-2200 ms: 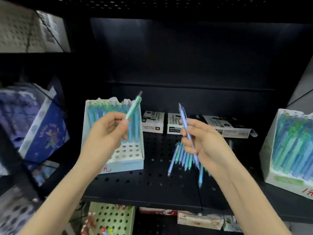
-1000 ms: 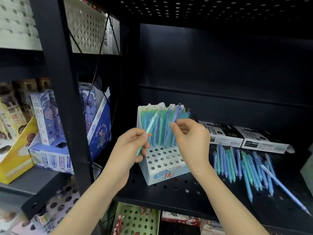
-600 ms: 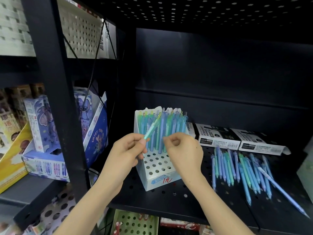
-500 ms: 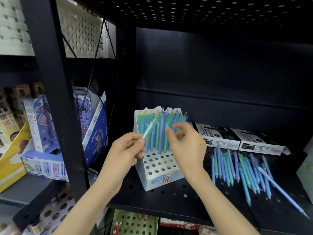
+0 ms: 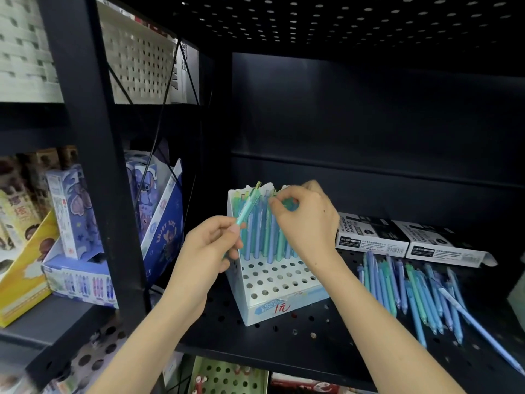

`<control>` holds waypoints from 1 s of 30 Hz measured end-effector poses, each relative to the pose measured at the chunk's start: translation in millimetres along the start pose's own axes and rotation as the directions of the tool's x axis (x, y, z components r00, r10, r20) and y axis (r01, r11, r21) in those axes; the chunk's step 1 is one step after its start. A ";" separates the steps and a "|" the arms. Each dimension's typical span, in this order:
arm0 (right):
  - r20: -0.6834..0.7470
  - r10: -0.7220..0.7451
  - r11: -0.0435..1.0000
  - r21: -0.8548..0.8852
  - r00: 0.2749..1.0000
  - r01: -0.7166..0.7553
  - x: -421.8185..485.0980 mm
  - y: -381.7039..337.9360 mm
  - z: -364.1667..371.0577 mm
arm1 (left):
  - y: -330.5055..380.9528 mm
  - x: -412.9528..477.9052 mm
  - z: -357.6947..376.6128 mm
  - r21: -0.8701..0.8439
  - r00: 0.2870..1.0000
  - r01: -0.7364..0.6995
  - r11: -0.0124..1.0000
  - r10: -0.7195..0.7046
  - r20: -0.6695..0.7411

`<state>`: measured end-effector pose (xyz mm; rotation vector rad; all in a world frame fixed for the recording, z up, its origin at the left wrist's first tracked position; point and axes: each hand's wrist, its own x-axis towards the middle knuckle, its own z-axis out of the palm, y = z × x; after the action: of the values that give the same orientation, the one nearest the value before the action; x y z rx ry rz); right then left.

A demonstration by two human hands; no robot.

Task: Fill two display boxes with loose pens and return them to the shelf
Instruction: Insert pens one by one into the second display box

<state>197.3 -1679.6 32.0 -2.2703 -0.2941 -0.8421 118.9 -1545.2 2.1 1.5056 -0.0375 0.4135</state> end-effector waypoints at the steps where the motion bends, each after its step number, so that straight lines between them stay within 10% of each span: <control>1: 0.008 -0.011 1.000 -0.019 1.000 0.012 -2.1 0.9 0.3 | 0.4 0.1 -0.4 0.005 1.000 -0.007 1.000 0.007 0.003; 5: -0.103 -0.074 0.997 -0.009 0.992 0.073 -8.1 2.1 -9.9 | -0.4 -0.8 -0.7 0.041 0.998 -0.055 0.998 0.055 0.018; 14: 0.038 -0.031 0.793 0.610 0.999 0.002 -25.7 -14.1 -48.3 | -4.3 -7.5 2.7 0.295 0.957 -0.288 0.911 0.286 0.053; 18: -0.118 0.035 0.858 0.513 0.992 0.031 -17.0 0.1 -59.3 | -20.4 -1.8 -5.4 0.441 0.938 -0.286 0.851 0.342 -0.052; 30: 0.026 -0.068 0.984 0.167 0.997 0.062 -22.9 -1.3 -15.2 | -59.7 -0.2 -1.9 0.363 0.961 -0.238 0.901 0.272 -0.045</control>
<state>171.8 -1688.3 26.4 -2.1302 -0.4387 -0.7848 135.5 -1544.0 -55.3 1.8441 -0.0908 0.7341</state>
